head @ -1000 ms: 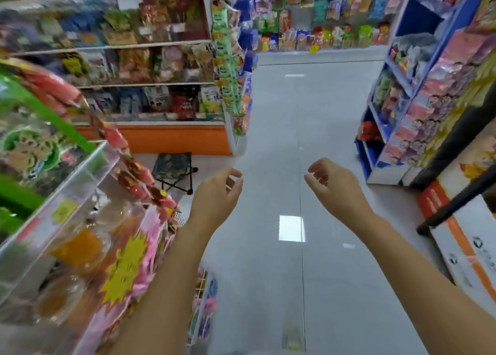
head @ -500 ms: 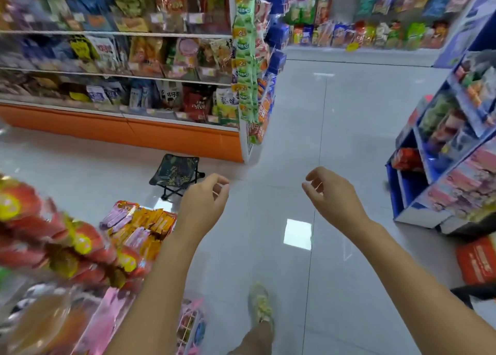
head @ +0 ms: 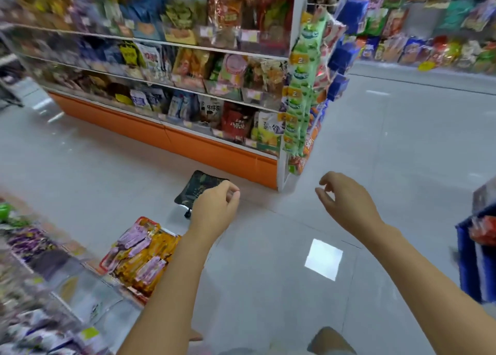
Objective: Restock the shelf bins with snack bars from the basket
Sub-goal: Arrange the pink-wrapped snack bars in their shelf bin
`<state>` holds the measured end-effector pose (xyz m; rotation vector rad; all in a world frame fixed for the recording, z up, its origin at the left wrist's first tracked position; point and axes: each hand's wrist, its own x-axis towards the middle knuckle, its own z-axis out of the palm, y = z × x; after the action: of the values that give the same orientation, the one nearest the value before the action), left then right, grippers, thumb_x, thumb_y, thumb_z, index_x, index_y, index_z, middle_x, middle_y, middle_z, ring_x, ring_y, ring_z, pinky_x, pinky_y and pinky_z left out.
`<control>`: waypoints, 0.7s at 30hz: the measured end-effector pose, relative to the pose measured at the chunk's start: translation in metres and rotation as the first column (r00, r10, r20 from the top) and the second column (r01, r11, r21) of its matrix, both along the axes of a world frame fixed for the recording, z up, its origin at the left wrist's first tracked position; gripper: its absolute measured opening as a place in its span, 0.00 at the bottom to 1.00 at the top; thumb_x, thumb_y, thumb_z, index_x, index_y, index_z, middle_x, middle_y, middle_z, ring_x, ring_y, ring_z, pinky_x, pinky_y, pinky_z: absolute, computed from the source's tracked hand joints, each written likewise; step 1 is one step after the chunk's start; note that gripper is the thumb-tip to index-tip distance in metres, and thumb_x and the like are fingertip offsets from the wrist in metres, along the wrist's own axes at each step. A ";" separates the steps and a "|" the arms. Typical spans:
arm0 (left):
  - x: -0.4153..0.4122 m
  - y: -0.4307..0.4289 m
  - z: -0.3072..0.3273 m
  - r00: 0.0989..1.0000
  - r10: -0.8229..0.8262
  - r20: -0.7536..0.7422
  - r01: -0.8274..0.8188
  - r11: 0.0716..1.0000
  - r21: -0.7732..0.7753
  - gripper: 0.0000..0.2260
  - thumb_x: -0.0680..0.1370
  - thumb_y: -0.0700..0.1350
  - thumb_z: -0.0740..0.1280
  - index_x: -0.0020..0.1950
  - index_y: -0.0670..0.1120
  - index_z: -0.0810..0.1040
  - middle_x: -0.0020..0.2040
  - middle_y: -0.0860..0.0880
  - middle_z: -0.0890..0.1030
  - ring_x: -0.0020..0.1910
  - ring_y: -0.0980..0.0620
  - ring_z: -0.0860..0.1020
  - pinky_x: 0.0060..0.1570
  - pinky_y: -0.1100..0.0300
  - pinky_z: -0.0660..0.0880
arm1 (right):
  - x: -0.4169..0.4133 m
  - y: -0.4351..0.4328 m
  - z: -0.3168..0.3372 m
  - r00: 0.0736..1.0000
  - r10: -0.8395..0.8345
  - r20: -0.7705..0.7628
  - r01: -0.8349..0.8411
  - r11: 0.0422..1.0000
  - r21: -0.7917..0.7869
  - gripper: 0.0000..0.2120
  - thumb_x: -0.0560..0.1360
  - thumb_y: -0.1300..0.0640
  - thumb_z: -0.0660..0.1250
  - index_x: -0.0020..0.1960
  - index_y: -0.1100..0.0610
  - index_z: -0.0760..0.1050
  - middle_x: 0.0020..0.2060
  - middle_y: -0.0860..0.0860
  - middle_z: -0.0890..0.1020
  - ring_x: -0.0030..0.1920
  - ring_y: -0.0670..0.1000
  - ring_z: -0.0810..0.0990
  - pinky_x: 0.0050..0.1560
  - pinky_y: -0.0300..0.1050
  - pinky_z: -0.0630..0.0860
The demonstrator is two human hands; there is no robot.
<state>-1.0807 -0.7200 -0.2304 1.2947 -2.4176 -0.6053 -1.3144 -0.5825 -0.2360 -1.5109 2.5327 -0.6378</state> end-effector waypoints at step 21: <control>-0.065 -0.182 -0.014 0.706 0.695 -0.136 -0.660 0.715 0.230 0.04 0.77 0.49 0.66 0.45 0.51 0.79 0.39 0.51 0.81 0.41 0.49 0.80 0.45 0.49 0.78 | -0.079 -0.347 -0.005 0.734 0.676 0.068 -0.680 0.731 0.068 0.10 0.80 0.51 0.61 0.53 0.57 0.73 0.49 0.52 0.78 0.46 0.54 0.78 0.42 0.47 0.75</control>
<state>-1.1453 -0.9022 -0.2445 1.9317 -1.5474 -0.6761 -1.3935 -0.9295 -0.2409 -2.1653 1.7166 -0.4151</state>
